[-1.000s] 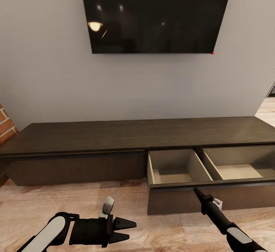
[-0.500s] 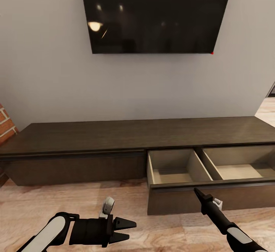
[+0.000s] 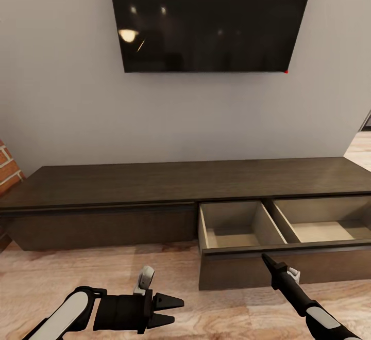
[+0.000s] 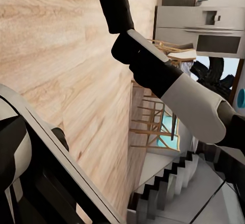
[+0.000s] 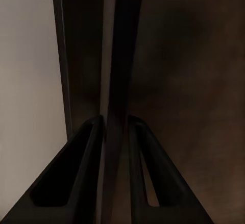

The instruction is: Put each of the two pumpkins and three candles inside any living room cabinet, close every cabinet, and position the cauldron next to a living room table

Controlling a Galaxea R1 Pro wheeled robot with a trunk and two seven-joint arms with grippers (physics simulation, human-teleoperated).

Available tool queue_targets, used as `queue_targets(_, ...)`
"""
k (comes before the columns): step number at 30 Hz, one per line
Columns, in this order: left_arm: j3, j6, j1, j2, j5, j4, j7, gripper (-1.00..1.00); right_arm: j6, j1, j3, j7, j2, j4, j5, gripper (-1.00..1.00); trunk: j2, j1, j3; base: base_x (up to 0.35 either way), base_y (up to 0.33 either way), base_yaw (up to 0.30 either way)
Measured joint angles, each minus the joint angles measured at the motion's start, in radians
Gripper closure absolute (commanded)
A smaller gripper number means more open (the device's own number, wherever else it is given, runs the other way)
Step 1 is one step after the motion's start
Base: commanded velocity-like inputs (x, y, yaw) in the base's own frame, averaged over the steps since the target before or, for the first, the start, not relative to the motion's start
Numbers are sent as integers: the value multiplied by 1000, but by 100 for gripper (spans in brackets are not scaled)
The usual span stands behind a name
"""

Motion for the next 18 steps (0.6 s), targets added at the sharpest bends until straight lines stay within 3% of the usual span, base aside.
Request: queue_targets(18, 0, 0, 0, 0, 0, 0, 0, -100, -1, 0, -3, -1, 2, 0, 0, 100, 0, 0, 0, -25, 0, 0)
